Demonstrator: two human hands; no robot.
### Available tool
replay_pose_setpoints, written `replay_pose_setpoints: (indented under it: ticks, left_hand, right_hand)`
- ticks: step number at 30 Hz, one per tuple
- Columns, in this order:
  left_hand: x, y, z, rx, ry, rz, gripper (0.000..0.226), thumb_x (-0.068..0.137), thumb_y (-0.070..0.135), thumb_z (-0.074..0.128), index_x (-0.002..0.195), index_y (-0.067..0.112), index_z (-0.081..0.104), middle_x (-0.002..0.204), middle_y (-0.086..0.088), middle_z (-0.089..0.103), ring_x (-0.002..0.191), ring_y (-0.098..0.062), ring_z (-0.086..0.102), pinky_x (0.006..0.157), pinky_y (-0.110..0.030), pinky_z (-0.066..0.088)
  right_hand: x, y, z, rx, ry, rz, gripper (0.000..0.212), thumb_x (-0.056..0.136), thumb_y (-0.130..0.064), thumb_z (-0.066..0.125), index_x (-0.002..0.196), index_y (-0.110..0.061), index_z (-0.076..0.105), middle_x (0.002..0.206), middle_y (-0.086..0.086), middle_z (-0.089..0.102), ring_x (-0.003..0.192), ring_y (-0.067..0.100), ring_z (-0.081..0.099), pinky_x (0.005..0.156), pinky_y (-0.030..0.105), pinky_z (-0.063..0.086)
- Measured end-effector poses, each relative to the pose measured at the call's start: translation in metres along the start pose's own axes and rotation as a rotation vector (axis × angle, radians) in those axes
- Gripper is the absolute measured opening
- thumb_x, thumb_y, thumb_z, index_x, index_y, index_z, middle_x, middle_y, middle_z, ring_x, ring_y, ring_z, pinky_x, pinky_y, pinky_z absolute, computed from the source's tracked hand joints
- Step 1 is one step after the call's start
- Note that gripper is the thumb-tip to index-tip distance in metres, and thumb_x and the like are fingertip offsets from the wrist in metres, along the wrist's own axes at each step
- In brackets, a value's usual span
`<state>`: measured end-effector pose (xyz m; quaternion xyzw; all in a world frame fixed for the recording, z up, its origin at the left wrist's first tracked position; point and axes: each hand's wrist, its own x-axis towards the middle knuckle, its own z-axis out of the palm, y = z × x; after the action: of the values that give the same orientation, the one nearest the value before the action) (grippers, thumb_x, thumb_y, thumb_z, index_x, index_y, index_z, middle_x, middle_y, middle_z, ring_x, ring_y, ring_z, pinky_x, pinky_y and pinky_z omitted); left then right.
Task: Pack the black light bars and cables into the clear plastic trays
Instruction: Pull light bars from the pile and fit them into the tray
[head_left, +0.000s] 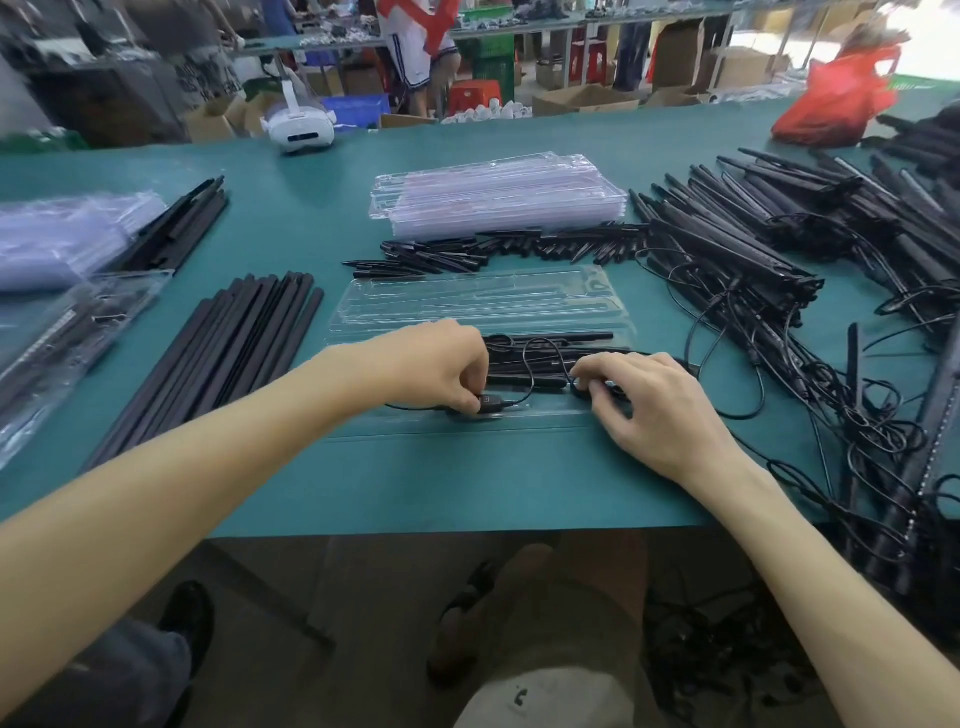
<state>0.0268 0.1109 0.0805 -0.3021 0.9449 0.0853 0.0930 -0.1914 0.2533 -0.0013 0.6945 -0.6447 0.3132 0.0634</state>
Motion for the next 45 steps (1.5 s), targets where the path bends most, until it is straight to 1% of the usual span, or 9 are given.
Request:
replay_pose_setpoints:
  ticks: [4, 7, 10, 18, 26, 32, 36, 39, 45]
  left_hand:
    - [0.007, -0.003, -0.006, -0.100, 0.076, -0.042, 0.014, 0.095, 0.033, 0.066, 0.093, 0.021, 0.074, 0.083, 0.009, 0.071, 0.082, -0.016, 0.067, 0.077, -0.032, 0.055]
    - [0.020, -0.001, 0.000, -0.099, 0.276, -0.031, 0.012, 0.097, 0.026, 0.061, 0.106, 0.019, 0.065, 0.105, 0.002, 0.060, 0.098, -0.019, 0.059, 0.091, -0.039, 0.050]
    - [0.035, 0.003, 0.004, -0.024, 0.288, -0.023, 0.030, 0.096, 0.026, 0.064, 0.125, 0.020, 0.060, 0.126, -0.005, 0.055, 0.116, -0.022, 0.053, 0.103, -0.042, 0.043]
    - [0.047, 0.004, 0.008, -0.016, 0.327, 0.014, 0.015, 0.094, 0.024, 0.068, 0.109, 0.022, 0.069, 0.104, 0.003, 0.050, 0.107, -0.023, 0.059, 0.093, -0.038, 0.047]
    - [0.040, 0.005, 0.018, -0.080, 0.518, 0.051, 0.017, 0.098, 0.021, 0.062, 0.108, 0.019, 0.075, 0.109, -0.005, 0.057, 0.107, -0.024, 0.053, 0.097, -0.040, 0.040]
    - [0.046, 0.020, 0.025, -0.234, 0.424, -0.047, 0.023, 0.095, 0.036, 0.066, 0.110, 0.021, 0.072, 0.110, 0.000, 0.053, 0.106, -0.018, 0.053, 0.106, -0.038, 0.028]
    - [0.046, 0.025, 0.021, -0.534, 0.444, -0.103, 0.007, 0.091, 0.028, 0.072, 0.095, 0.021, 0.074, 0.084, 0.016, 0.061, 0.084, -0.012, 0.060, 0.094, -0.035, 0.044]
    - [0.043, 0.026, 0.018, -0.810, 0.425, -0.084, 0.003, 0.090, 0.019, 0.074, 0.091, 0.018, 0.072, 0.079, 0.007, 0.070, 0.075, -0.009, 0.064, 0.077, -0.022, 0.050]
    - [0.036, 0.034, 0.018, -0.888, 0.322, 0.064, 0.005, 0.090, 0.014, 0.074, 0.087, 0.016, 0.071, 0.063, 0.011, 0.070, 0.061, -0.005, 0.065, 0.058, -0.014, 0.046]
  right_hand:
    - [-0.001, 0.001, 0.000, -0.005, 0.011, -0.001, 0.020, 0.094, -0.016, 0.061, 0.111, -0.024, 0.068, 0.105, -0.013, 0.073, 0.096, 0.011, 0.065, 0.089, 0.035, 0.046]
    - [-0.001, 0.001, 0.002, -0.009, 0.009, -0.001, 0.021, 0.094, -0.015, 0.061, 0.111, -0.024, 0.068, 0.104, -0.012, 0.073, 0.095, 0.010, 0.064, 0.088, 0.031, 0.044]
    - [0.000, 0.001, 0.002, -0.004, 0.001, -0.007, 0.021, 0.094, -0.016, 0.060, 0.112, -0.024, 0.067, 0.104, -0.014, 0.072, 0.097, 0.009, 0.065, 0.088, 0.032, 0.044]
    - [0.001, 0.001, 0.000, -0.001, 0.012, -0.025, 0.022, 0.093, -0.012, 0.062, 0.112, -0.022, 0.068, 0.104, -0.011, 0.073, 0.099, 0.010, 0.064, 0.087, 0.030, 0.043]
    - [0.001, 0.004, 0.001, 0.028, 0.044, -0.063, 0.024, 0.094, -0.009, 0.061, 0.115, -0.019, 0.066, 0.107, -0.009, 0.071, 0.099, 0.013, 0.066, 0.087, 0.031, 0.046]
    - [0.000, 0.006, 0.000, 0.034, 0.050, -0.085, 0.030, 0.093, -0.001, 0.060, 0.119, -0.015, 0.066, 0.112, -0.005, 0.071, 0.105, 0.018, 0.066, 0.091, 0.029, 0.046]
    - [0.000, 0.005, -0.003, 0.062, 0.054, -0.119, 0.030, 0.097, -0.002, 0.053, 0.123, -0.012, 0.065, 0.119, -0.001, 0.067, 0.105, 0.022, 0.064, 0.091, 0.030, 0.048]
    - [0.000, 0.005, -0.005, 0.085, 0.058, -0.091, 0.033, 0.097, -0.004, 0.056, 0.129, -0.014, 0.059, 0.124, -0.001, 0.053, 0.100, 0.022, 0.063, 0.083, 0.039, 0.056]
    - [0.000, 0.004, -0.004, 0.013, 0.071, -0.018, 0.028, 0.094, -0.007, 0.067, 0.121, -0.008, 0.062, 0.115, 0.004, 0.050, 0.086, 0.023, 0.063, 0.072, 0.044, 0.056]
